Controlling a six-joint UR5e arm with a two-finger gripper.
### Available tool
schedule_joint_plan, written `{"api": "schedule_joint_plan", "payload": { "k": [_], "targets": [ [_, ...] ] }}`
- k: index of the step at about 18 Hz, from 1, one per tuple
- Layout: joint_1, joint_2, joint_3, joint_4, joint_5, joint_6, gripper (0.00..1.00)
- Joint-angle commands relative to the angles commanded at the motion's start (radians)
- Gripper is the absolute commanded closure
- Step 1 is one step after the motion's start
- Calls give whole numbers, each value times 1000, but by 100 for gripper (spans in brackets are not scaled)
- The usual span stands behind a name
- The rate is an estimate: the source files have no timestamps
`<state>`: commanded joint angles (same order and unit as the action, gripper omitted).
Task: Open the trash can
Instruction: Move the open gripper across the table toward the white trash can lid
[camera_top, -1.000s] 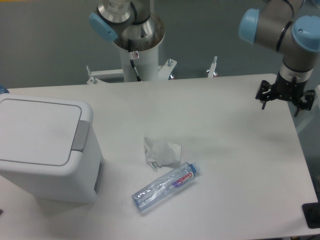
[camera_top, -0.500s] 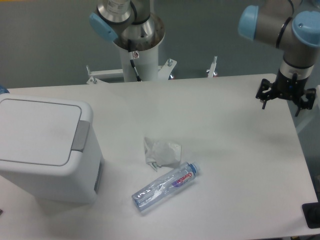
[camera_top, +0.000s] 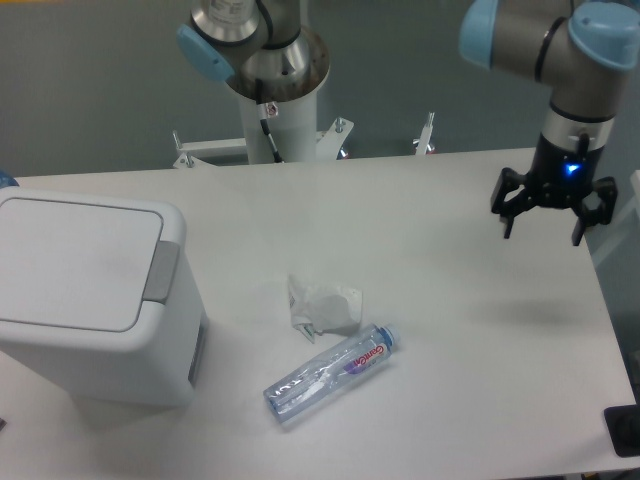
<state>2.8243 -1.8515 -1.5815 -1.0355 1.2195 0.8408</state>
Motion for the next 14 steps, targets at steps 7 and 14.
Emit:
{"api": "schedule_joint_plan", "payload": {
  "k": [7,14],
  "targets": [
    [-153,80,-8,6,-20,-173,0],
    [-299,149,-23,8,-140,-337,0]
  ]
}}
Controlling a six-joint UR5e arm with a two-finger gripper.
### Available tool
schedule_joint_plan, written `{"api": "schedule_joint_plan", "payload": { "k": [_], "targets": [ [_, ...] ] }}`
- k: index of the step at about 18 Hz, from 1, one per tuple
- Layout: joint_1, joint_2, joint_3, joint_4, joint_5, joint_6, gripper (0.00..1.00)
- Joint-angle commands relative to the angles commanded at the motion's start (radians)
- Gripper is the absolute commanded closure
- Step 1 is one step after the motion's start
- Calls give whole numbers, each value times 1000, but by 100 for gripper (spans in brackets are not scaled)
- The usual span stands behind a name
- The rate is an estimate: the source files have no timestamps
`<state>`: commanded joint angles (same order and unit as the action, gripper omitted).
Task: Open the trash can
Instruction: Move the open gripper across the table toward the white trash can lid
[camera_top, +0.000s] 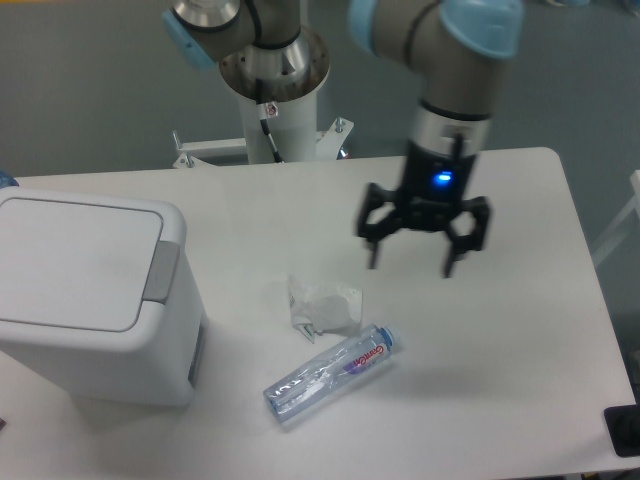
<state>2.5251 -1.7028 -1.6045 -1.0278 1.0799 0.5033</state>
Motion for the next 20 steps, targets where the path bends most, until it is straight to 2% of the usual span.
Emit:
{"api": "schedule_joint_plan", "payload": {
  "k": [2,7,10,14,20],
  "targets": [
    [-52,14,-2,0,11,-81,0],
    [-88,26,11,2,9,-181,0],
    [-123,25,12,8,9,-189,0],
    [-167,3,8,64,14,-189,0],
    [-206,3,-8,66,14,-189,0]
  ]
}}
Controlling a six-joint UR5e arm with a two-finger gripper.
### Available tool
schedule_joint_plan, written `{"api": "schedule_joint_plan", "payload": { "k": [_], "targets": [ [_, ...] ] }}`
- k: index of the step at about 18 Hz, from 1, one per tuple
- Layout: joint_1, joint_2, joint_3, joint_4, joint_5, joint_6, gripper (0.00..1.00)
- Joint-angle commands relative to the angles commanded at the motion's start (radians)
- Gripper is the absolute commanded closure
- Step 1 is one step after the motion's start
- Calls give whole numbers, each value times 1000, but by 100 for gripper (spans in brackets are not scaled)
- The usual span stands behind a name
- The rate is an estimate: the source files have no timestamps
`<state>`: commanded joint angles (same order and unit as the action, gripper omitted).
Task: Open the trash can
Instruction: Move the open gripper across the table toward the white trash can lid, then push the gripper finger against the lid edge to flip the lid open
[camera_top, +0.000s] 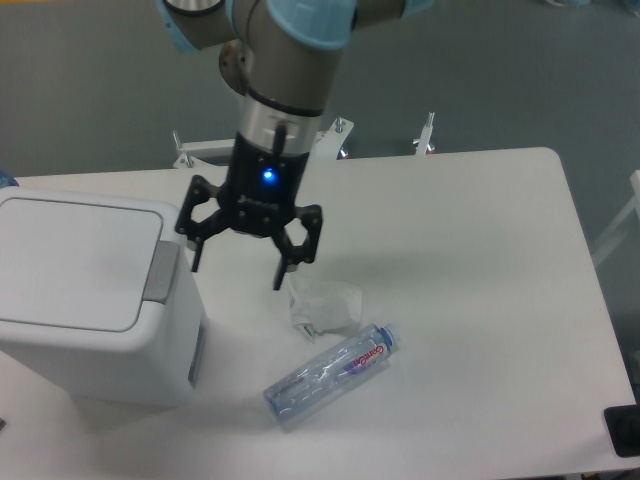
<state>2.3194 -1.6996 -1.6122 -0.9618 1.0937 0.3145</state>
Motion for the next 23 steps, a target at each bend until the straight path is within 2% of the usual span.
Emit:
{"api": "schedule_joint_plan", "payload": {
  "k": [23],
  "targets": [
    [-21,-20,-9,8,9,-21,0]
  ]
}}
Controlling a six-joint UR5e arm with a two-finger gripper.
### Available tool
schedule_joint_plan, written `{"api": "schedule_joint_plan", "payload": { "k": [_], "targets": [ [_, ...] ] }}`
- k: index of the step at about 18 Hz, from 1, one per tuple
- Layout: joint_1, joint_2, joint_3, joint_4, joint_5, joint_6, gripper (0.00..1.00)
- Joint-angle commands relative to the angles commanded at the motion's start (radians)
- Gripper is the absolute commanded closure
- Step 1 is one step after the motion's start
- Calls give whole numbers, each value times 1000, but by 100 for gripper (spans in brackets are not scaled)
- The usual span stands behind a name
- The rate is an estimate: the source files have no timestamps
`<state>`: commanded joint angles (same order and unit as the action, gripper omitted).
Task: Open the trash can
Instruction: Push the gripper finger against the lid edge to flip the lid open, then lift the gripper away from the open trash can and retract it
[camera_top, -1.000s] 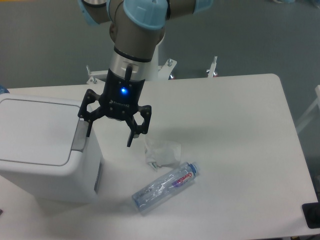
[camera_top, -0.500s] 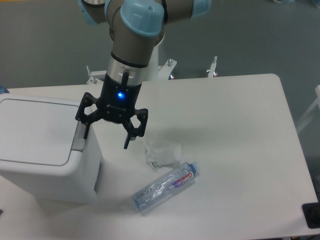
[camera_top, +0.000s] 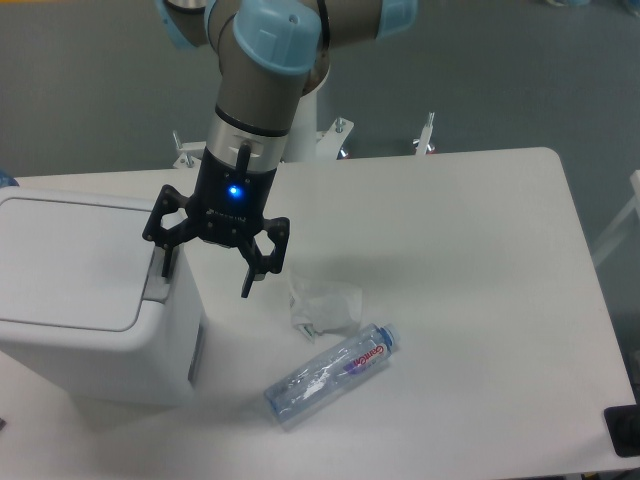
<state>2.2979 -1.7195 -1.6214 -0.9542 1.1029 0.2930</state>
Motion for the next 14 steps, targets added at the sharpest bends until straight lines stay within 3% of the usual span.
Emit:
{"api": "schedule_joint_plan", "payload": {
  "k": [10,14],
  "targets": [
    [3,6,21,2,0,0,0],
    [67,15,23,8,2,12,0]
  ]
}}
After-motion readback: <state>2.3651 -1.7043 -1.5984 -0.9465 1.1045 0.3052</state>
